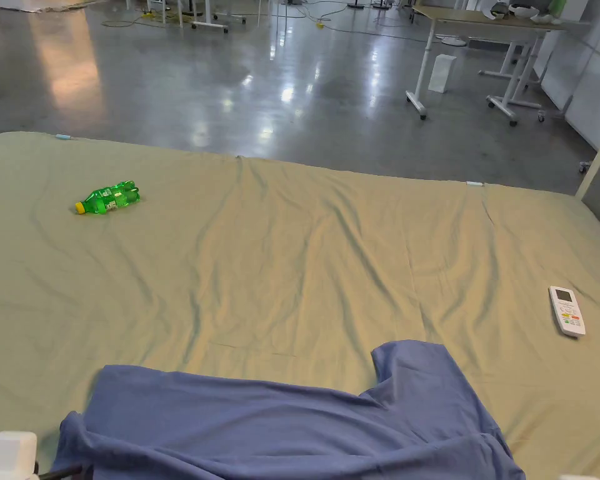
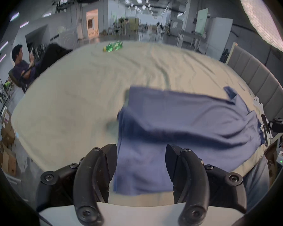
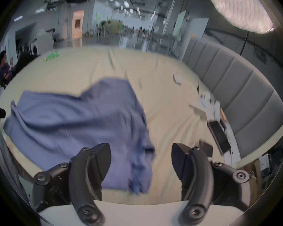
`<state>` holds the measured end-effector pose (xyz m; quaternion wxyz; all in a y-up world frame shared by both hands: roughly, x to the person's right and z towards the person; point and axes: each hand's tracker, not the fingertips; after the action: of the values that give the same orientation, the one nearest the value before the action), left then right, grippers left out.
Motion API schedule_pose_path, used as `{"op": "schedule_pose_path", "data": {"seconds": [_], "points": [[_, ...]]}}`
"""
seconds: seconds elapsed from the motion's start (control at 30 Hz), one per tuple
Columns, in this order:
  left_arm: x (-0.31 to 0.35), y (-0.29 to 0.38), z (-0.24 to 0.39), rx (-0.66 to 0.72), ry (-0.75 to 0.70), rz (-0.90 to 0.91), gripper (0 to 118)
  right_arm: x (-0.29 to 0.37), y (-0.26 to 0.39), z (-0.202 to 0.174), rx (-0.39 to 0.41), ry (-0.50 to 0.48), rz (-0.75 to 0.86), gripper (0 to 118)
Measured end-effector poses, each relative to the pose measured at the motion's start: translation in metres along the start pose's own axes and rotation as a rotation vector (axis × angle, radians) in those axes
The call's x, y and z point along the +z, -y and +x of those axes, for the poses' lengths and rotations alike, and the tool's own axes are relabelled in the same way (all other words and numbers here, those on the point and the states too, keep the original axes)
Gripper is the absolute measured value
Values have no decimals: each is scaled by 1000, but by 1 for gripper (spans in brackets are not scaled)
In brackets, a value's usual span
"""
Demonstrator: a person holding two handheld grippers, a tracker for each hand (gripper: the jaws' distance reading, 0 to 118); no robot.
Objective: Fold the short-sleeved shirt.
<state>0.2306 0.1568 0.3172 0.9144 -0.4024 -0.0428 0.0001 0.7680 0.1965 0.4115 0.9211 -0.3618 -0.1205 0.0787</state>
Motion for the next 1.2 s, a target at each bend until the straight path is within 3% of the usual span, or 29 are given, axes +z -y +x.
{"op": "schedule_pose_path", "data": {"seconds": [0.27,0.4,0.47,0.53,0.57,0.67,0.9,1.0,1.2], "points": [[14,-56,53,-35,15,316,62,13,-63,-51,-111,-54,384,81],[22,-71,74,-74,-2,439,48,22,-78,-79,-129,-62,475,50],[28,-76,84,-90,-28,488,26,25,-81,-89,-131,-59,530,36],[30,-78,87,-67,-49,539,13,20,-82,-97,-125,-38,567,13],[33,-78,88,-48,-51,559,7,22,-82,-100,-119,-14,612,8],[45,-77,90,-17,-52,597,1,23,-83,-103,-135,-12,640,2],[48,-80,77,-16,-90,656,0,22,-90,-99,-153,-7,686,0],[36,-89,59,20,-90,592,0,18,-93,-98,-148,-11,675,0],[-36,-109,8,9,-71,299,0,7,-94,-92,-136,-22,626,0]]}}
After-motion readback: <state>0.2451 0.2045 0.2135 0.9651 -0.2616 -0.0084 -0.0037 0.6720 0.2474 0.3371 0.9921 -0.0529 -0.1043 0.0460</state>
